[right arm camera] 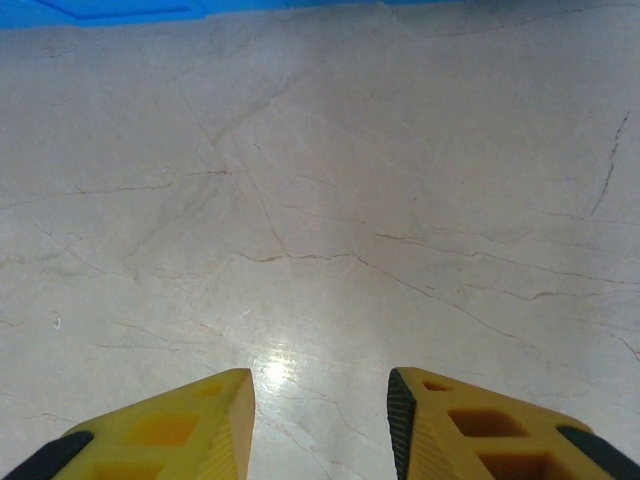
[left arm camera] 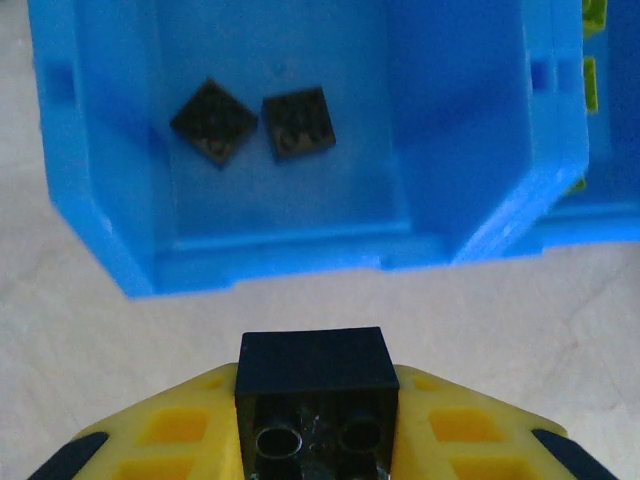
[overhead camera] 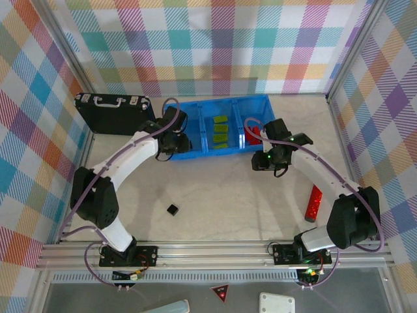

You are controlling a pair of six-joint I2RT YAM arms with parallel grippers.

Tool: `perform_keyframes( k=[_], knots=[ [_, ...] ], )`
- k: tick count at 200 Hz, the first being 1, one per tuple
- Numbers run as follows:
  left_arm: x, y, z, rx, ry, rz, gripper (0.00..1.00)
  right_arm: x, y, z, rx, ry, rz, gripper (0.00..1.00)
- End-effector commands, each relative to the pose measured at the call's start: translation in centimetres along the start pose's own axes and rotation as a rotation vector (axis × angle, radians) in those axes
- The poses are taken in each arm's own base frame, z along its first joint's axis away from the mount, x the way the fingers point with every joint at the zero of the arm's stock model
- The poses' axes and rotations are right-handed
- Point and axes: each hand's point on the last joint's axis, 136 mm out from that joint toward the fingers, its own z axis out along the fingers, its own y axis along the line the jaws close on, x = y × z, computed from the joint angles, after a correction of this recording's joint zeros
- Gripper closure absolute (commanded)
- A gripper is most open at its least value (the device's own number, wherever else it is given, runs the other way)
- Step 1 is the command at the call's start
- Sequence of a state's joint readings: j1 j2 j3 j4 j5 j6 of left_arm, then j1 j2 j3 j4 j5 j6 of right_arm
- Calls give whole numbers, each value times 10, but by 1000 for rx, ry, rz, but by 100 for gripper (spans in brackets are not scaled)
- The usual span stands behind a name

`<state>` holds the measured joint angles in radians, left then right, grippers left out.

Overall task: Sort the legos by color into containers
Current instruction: Place the lego in the container.

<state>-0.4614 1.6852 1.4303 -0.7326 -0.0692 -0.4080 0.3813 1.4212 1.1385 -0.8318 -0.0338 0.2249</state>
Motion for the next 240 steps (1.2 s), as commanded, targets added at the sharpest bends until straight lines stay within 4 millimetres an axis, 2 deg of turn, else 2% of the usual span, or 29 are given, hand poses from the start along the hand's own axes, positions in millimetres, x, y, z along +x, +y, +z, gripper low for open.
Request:
perform_keyframes(
  k=[1,45,118,184,213,240],
  knots=[
    [-21,2,9,-24,-15,29,94,6,0,-8,11,-2,2,58],
    [-57,-2,42,-54,-35,40,94,9,-2,-13,18,-4,8,58],
    [-87,11,100,-119,-17,16,92,14,-2,-14,15,-1,13,58],
    [-91,21,145,-137,39,-10,90,20,-3,-13,13,6,16,58],
    [-90,24,160,-137,63,-21,85,21,-4,-12,13,8,15,58],
    [-89,24,163,-136,74,-21,78,22,-3,-12,12,8,18,58]
  ],
)
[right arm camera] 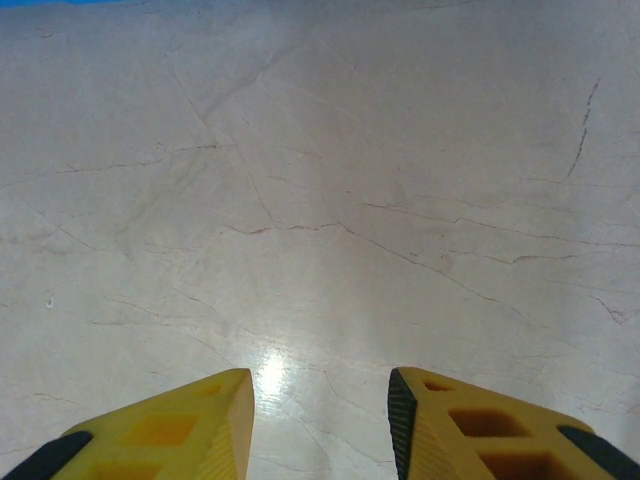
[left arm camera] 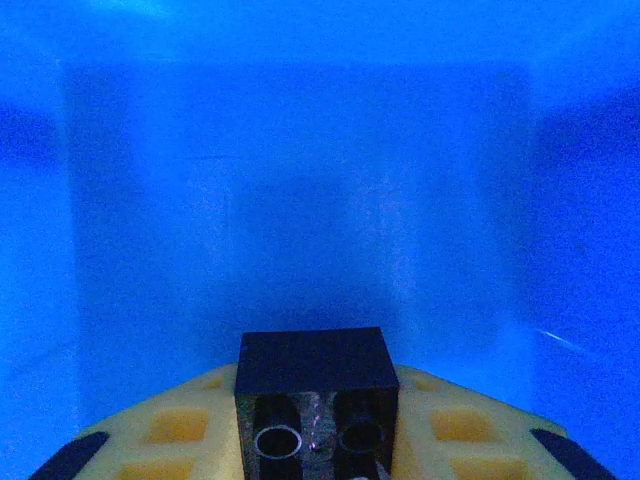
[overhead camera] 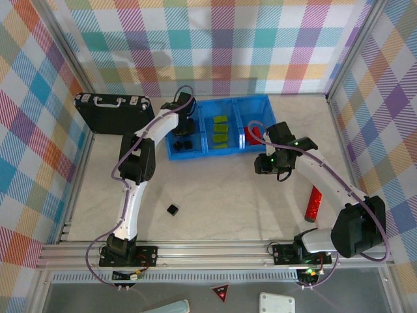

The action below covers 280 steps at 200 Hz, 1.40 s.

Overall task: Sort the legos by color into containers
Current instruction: Place the lego in the container, then pick up the lego from the middle-left of the table.

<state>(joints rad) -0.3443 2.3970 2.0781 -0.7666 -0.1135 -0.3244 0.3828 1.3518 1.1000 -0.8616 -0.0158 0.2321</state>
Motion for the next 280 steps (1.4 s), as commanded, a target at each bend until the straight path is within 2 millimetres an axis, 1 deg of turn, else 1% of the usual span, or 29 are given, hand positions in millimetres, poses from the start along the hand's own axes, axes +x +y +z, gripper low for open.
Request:
perform_keyframes(
  k=[1,12,37,84,118,151,186,198,210,245,280],
  knots=[
    [0,5,-2,-1,25,-7,78,8,1,-2,-4,14,12,58],
    [-1,4,-3,0,22,-6,74,7,2,-2,-6,13,14,58],
    [-6,2,-14,13,5,-8,65,6,3,-4,-11,9,15,58],
    [-17,-3,-43,51,-30,-11,56,3,6,-6,-19,-2,16,58],
    [-19,-4,-65,74,-40,-12,55,2,11,-7,-28,-3,9,58],
    [-12,-2,-85,92,-40,-11,55,2,17,-5,-34,0,-1,58],
    [7,4,-106,112,-30,-19,56,1,24,-1,-41,4,-15,58],
    [20,8,-109,109,-12,-19,56,2,26,1,-43,9,-18,58],
    [29,10,-116,112,-7,-20,56,2,29,3,-45,12,-24,58],
    [66,21,-133,103,23,-3,56,4,36,9,-50,23,-42,58],
    [110,29,-150,93,60,49,56,6,39,14,-51,35,-52,58]
  ],
)
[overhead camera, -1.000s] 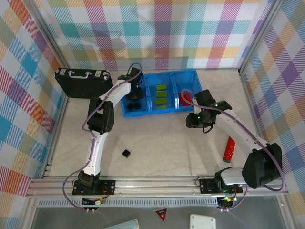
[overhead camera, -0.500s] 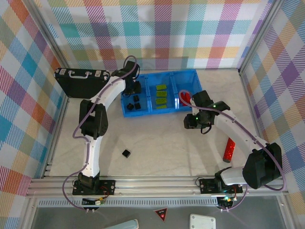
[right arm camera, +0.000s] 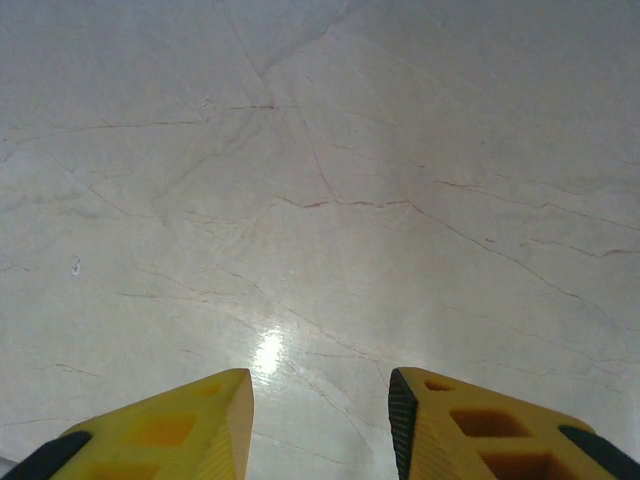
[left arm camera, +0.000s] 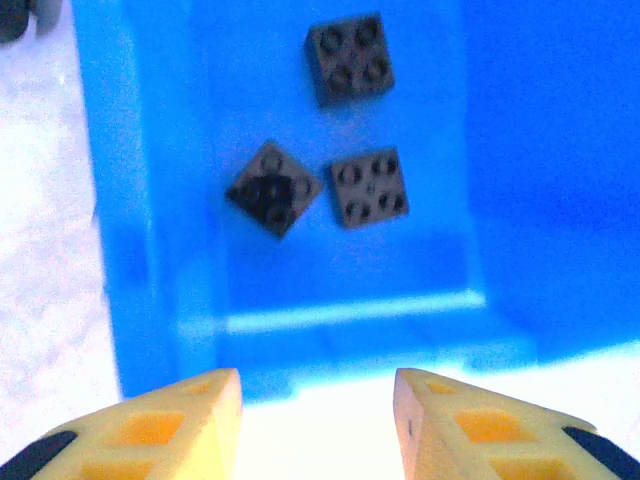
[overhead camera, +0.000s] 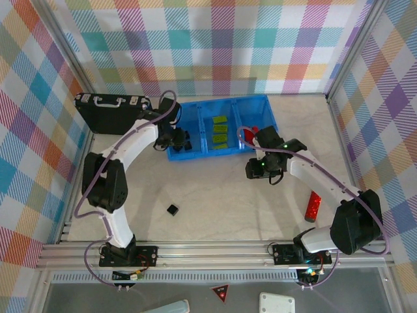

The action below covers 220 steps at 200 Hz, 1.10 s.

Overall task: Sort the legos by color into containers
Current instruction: Pick up the lego from the middle-left of the table.

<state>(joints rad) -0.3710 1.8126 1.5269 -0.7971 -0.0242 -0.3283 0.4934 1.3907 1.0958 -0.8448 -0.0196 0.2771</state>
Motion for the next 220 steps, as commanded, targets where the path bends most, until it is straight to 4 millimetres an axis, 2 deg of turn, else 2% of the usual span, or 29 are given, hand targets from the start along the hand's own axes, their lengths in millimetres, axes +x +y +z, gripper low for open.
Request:
perform_keyframes(
  k=[1,54,82,110,151,220],
  knots=[
    [29,1,-18,-1,24,28,56,-7,8,0,-21,-14,2,57],
    [94,4,-33,25,87,65,55,-2,12,9,-20,7,-8,57],
    [132,5,-35,34,126,110,51,-2,14,11,-24,6,-10,57],
    [162,14,-33,24,163,136,47,-1,15,15,-17,17,-19,57],
    [195,19,-18,65,215,93,36,1,17,20,-17,29,-21,57],
    [238,22,7,72,334,94,38,3,18,24,-12,41,-33,56]
  ],
)
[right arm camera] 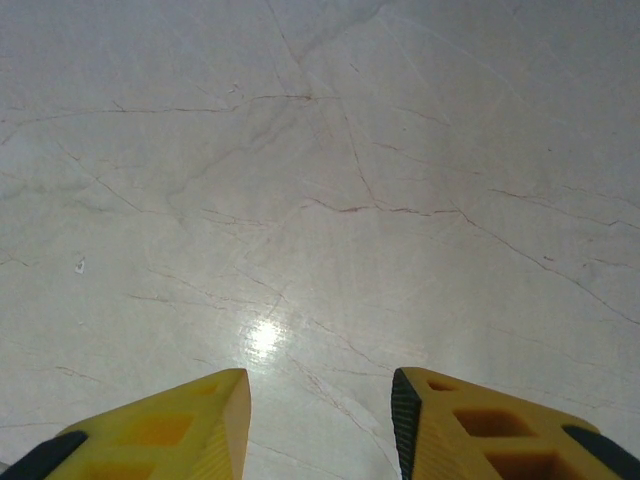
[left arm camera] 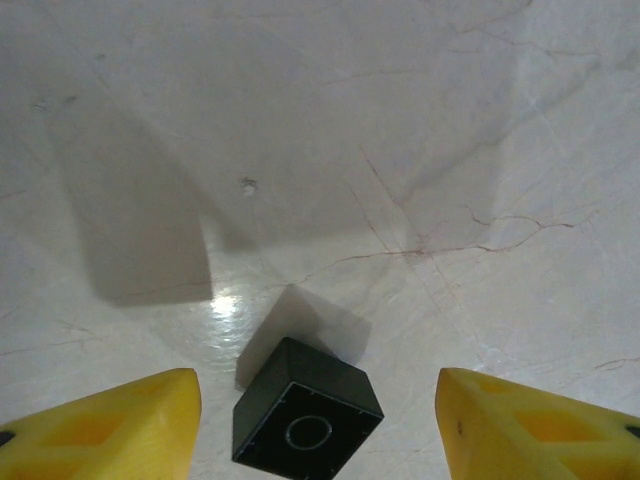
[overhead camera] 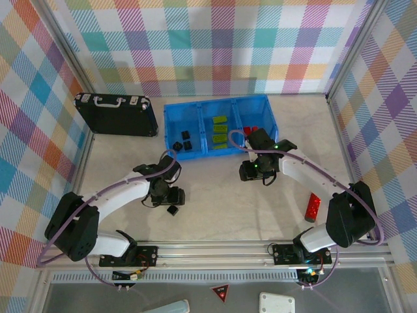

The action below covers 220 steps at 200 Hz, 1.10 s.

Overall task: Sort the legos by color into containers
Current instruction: Pick up the lego from the middle-left of the table.

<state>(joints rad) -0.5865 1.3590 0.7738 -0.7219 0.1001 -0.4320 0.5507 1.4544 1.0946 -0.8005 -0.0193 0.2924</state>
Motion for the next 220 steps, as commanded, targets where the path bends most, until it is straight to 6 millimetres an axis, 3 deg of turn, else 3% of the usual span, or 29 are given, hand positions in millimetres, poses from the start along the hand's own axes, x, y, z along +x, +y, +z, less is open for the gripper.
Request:
perform_keyframes(
  k=[1,96,220],
  knots=[
    [11,-6,10,22,41,1,38,1,2,4,-3,9,3,56],
    [35,-8,12,-127,91,88,51,3,1,7,0,18,2,55],
    [33,-22,14,-189,80,133,63,5,0,8,5,20,0,56]
  ],
)
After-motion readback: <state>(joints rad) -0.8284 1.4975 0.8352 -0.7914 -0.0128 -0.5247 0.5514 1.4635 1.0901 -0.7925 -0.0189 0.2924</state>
